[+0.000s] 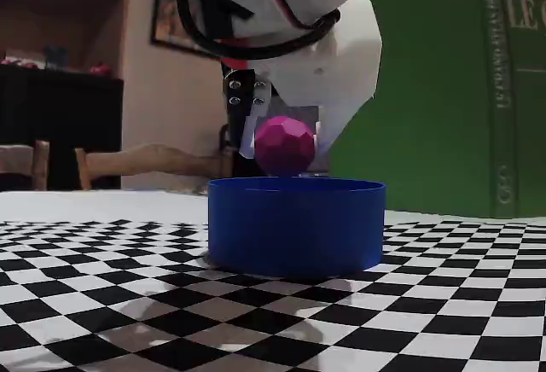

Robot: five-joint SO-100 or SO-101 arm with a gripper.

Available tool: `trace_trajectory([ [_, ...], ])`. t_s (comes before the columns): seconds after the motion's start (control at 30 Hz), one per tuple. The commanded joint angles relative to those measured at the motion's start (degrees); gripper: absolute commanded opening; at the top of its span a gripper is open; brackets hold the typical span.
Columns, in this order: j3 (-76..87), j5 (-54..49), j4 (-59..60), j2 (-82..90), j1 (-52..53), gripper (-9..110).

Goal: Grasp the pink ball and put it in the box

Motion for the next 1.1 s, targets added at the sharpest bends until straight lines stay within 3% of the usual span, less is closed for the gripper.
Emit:
trace_trajectory([
  [0.0,-2.4,-0.4,-0.4,0.6,-0.1,0],
  [0.13,-2.4,-0.1,-1.2,0.5,0.2,28],
  [0.23,-2.3,0.2,-1.9,0.5,0.5,35],
  [1.07,-1.7,1.8,-2.4,5.4,0.1,35],
])
